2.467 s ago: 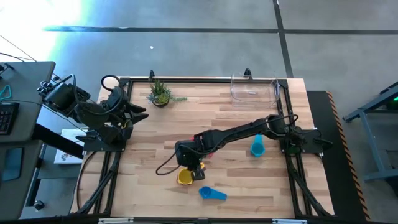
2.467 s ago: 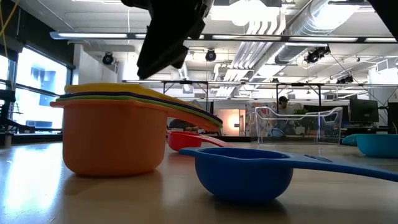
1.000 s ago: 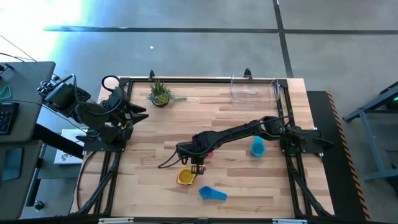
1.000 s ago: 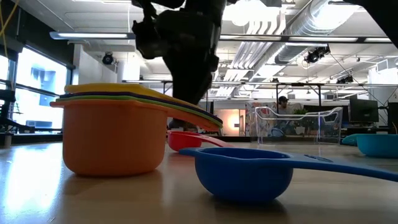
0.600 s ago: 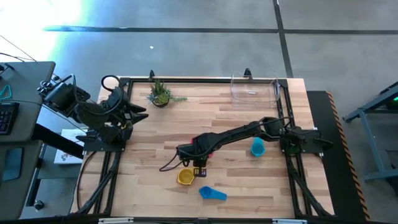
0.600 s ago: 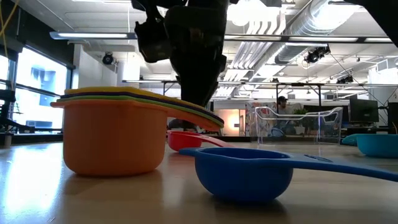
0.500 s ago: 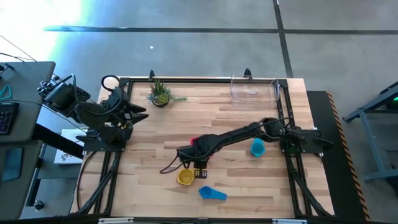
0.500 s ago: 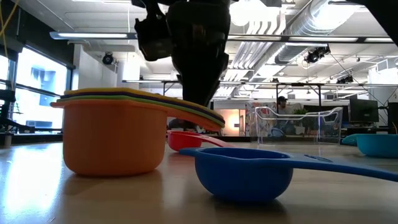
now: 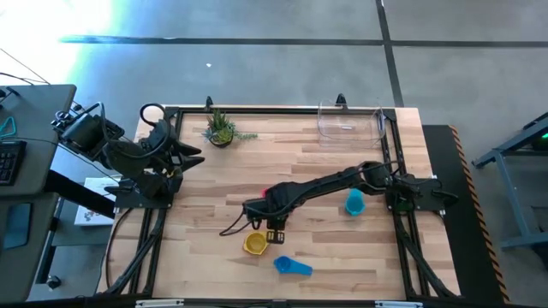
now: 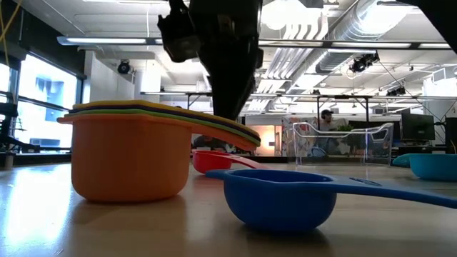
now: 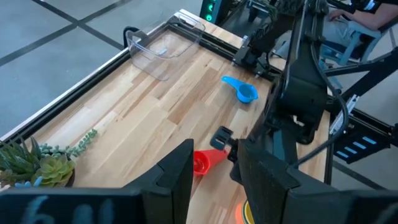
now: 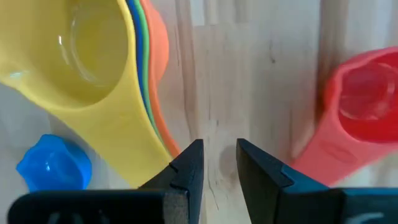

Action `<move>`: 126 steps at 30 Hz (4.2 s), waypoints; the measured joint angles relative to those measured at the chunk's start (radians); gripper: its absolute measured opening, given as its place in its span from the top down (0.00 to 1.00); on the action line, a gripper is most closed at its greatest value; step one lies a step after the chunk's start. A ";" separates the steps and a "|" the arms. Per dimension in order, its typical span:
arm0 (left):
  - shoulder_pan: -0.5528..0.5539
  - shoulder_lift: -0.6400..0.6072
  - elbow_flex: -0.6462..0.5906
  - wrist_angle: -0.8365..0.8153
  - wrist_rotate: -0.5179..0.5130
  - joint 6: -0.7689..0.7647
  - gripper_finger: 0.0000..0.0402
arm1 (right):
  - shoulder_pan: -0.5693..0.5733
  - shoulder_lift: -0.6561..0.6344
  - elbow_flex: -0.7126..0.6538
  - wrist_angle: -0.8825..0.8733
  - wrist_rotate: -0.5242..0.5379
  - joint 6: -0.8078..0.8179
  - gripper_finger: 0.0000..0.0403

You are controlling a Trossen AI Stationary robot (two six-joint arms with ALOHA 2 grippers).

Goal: Nest measuring cups in basket
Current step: Stack the light blue measuring cup on top of the yellow measuring cup

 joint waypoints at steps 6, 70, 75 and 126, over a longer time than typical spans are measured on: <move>-0.002 0.000 0.000 -0.009 0.013 0.009 0.71 | -0.010 -0.010 0.085 -0.059 0.058 0.012 0.78; -0.001 0.000 0.000 -0.075 0.024 0.016 0.71 | -0.306 -0.751 -0.274 -0.277 0.226 -0.247 0.78; -0.001 0.000 0.000 -0.075 0.008 0.017 0.71 | -0.330 -0.932 -0.533 -0.143 0.163 -0.249 0.78; -0.001 0.000 0.000 -0.067 -0.136 -0.107 0.71 | -0.164 -0.979 -1.089 0.053 -0.082 -0.856 0.78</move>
